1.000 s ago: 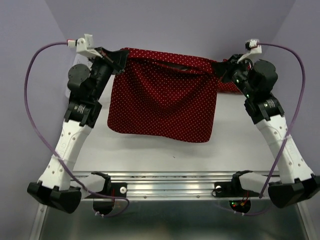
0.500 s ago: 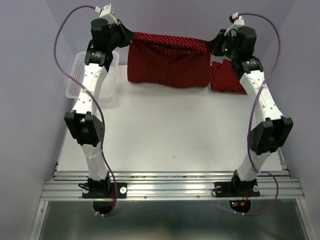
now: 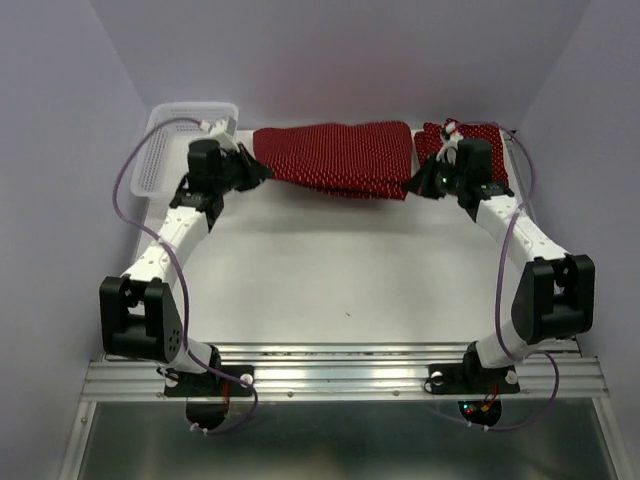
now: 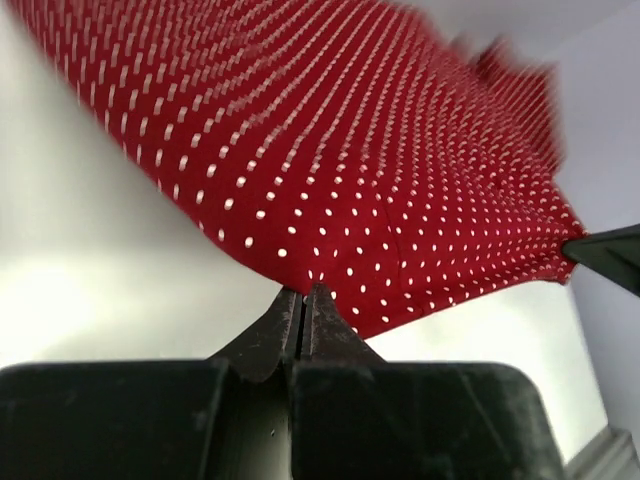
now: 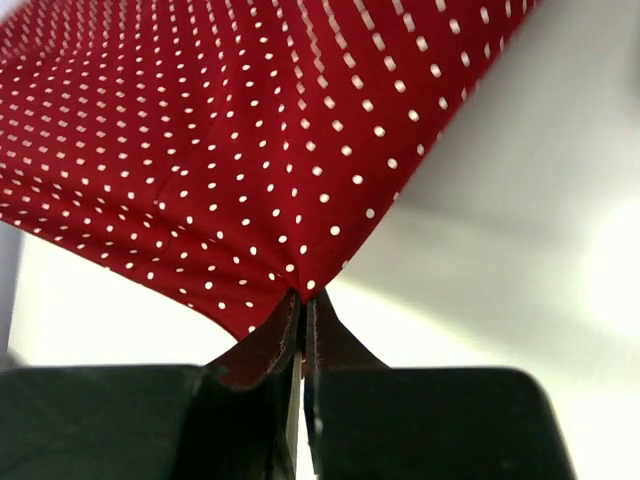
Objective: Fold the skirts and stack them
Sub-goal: Flatten the skirt out
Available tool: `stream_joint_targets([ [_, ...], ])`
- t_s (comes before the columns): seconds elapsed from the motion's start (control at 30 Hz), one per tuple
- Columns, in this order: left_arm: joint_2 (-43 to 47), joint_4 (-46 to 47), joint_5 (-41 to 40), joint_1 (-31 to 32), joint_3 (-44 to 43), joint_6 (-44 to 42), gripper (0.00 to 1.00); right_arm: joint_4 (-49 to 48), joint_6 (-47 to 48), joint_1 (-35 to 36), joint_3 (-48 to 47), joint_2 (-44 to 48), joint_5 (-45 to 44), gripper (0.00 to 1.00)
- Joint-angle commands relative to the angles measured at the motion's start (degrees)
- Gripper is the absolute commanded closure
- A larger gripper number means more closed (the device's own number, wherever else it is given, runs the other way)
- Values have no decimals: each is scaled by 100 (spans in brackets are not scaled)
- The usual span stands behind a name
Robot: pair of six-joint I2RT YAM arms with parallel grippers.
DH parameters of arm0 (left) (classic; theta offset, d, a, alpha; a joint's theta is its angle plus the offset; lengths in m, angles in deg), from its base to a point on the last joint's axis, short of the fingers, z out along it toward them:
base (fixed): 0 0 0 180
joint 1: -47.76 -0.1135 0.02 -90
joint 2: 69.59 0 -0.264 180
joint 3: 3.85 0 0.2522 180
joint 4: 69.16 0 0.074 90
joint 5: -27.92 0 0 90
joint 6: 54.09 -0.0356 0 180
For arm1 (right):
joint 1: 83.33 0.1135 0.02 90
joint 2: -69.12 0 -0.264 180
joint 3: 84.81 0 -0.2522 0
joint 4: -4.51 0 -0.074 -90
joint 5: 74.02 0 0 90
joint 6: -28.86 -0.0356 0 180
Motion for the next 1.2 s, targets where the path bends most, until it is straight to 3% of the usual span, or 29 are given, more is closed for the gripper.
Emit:
stream_joint_targets([
  [0.0,461,136,-558,180,1582,235,100,766,-124,-176,1061,341,173,94],
  [0.03,610,-108,-604,251,2002,332,100,1134,-141,-176,1332,402,121,85],
  [0.1,751,-452,-717,470,2339,473,84,1470,-115,-176,1606,516,51,73],
  [0.13,848,-636,-814,558,2523,639,61,1811,-80,-176,1720,612,-63,62],
  [0.17,944,-786,-885,663,2664,675,43,2032,-45,-176,1852,631,-116,32],
  [0.2,1172,-1135,-1094,873,2831,745,12,2261,17,-176,1853,648,-221,28],
  [0.23,1278,-1296,-1166,980,2893,833,1,2480,104,-176,1819,701,-353,25],
  [0.27,1410,-1454,-1219,1068,2920,921,1,2761,140,-176,1792,754,-580,5],
  [0.3,1646,-1682,-1332,1138,2929,974,1,2859,175,-176,1688,798,-643,0],
  [0.53,1702,-1983,-1878,1209,2192,799,1,2343,272,87,1361,965,-29,0],
  [0.63,1167,-1360,-1844,1209,1831,685,1,1405,149,621,1353,720,-125,0],
  [0.77,-88,-998,-1484,1209,1156,526,1,937,-114,966,1098,-96,-205,0],
  [1.0,-1241,-726,-1141,1227,1355,517,1,435,-264,1133,1255,-976,-292,0],
  [1.17,-1384,-568,-1035,1419,1733,693,1,565,-475,1134,1563,-1250,-511,0],
])
